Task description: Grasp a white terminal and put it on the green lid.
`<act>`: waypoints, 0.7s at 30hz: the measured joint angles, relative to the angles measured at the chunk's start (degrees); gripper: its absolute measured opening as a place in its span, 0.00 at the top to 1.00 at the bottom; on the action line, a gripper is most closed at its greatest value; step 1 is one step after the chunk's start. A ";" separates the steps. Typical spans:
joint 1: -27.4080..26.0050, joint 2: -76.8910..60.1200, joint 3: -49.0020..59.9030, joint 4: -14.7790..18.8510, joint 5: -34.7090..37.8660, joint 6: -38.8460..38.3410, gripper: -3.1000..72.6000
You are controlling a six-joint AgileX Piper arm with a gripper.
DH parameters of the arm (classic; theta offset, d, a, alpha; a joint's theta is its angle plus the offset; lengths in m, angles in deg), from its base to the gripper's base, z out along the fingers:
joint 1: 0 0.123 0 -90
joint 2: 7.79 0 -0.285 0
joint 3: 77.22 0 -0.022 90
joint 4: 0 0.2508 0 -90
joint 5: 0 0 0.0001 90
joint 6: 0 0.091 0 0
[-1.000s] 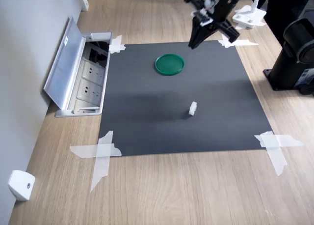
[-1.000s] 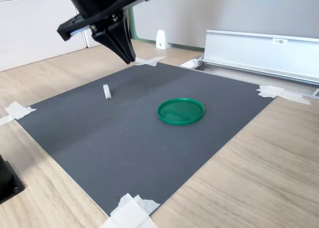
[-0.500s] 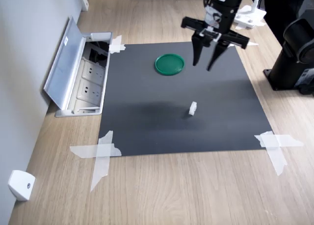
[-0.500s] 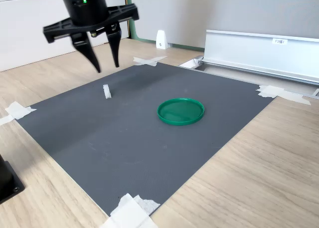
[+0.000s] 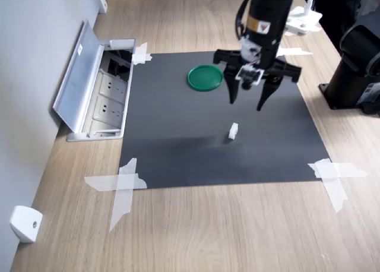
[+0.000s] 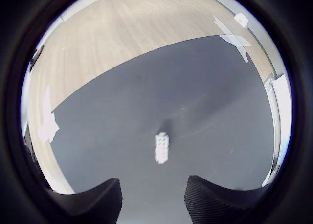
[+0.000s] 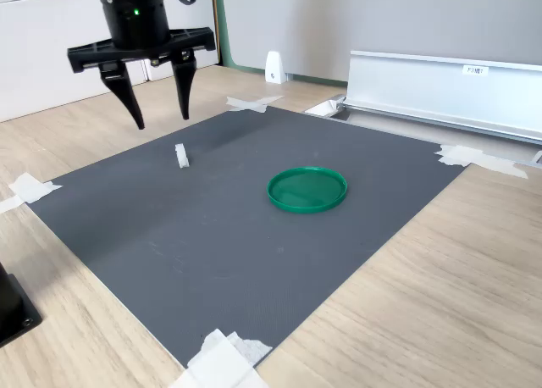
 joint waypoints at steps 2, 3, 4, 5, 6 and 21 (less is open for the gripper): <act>0.33 2.46 -0.77 -1.11 -1.41 0.42 0.23; 0.39 3.60 -0.97 -1.52 -1.96 0.42 0.23; 0.39 4.41 -1.03 -1.83 -2.71 0.42 0.23; 0.39 5.31 -1.02 -2.21 -3.19 0.42 0.23; 0.45 6.09 -1.02 -2.47 -3.31 0.36 0.23; 4.96 9.39 -1.02 -1.97 -3.94 2.86 0.23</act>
